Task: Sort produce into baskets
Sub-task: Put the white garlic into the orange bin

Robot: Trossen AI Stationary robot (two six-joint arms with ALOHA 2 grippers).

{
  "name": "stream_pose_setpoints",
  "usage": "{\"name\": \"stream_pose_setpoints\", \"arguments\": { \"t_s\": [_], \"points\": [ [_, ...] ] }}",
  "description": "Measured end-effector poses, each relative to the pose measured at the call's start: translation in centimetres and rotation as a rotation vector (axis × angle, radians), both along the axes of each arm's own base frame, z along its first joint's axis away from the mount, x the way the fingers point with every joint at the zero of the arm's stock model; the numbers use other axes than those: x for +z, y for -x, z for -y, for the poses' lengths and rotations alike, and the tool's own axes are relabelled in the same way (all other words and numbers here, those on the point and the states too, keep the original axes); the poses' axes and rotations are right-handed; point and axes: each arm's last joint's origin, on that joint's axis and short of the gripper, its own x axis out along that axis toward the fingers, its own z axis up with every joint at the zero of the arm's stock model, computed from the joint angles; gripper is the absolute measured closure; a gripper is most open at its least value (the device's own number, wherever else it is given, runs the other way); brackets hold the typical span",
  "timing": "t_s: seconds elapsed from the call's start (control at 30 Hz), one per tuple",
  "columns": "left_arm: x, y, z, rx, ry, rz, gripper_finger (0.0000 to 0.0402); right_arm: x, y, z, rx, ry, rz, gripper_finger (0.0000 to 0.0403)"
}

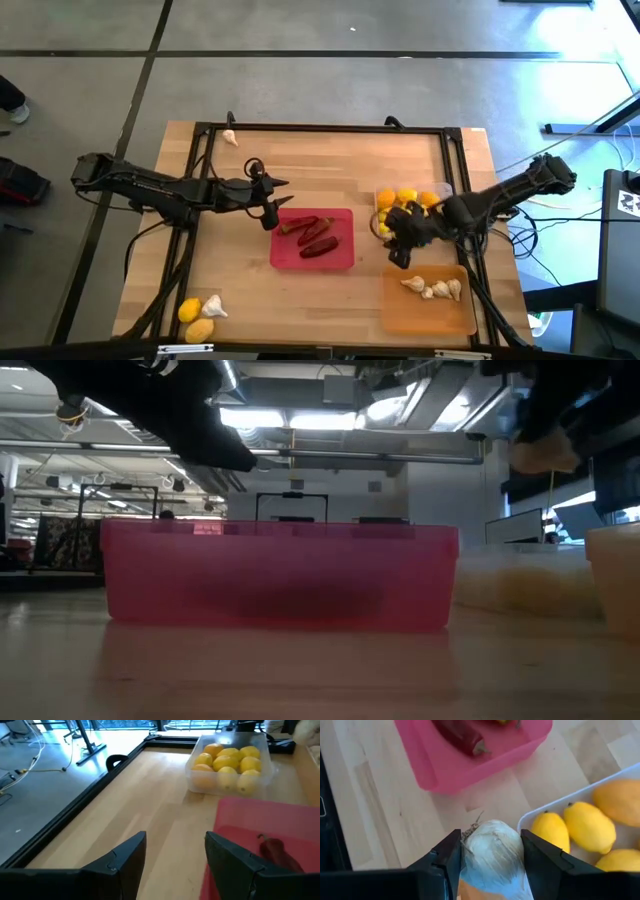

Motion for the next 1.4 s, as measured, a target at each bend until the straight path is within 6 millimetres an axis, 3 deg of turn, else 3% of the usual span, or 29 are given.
{"name": "stream_pose_setpoints", "arguments": {
  "t_s": [0.33, 0.63, 0.97, 1.2, 1.4],
  "points": [
    [0.0, 0.0, 1.4, -0.055, 0.014, 0.007, 0.0202, -0.3, 3.5, -6.0, -0.01, -0.036, 0.05, 0.0237],
    [0.1, 0.0, 1.3, -0.051, 0.015, 0.021, 0.0202, -1.6, 5.9, -9.9, -0.004, -0.11, -0.017, 0.0237],
    [0.1, 0.0, 1.3, -0.051, 0.015, 0.021, 0.0202, -5.7, 4.7, -12.4, 0.039, 0.041, -0.08, 0.0237],
    [0.1, 0.0, 1.3, -0.049, 0.018, 0.023, 0.0202, -7.9, 3.7, -12.7, 0.017, 0.17, -0.081, 0.0234],
    [0.1, 0.0, 1.3, -0.049, 0.02, 0.024, 0.0202, -9.4, 2.4, -12.7, 0.013, 0.196, -0.099, 0.0208]
  ]
}}
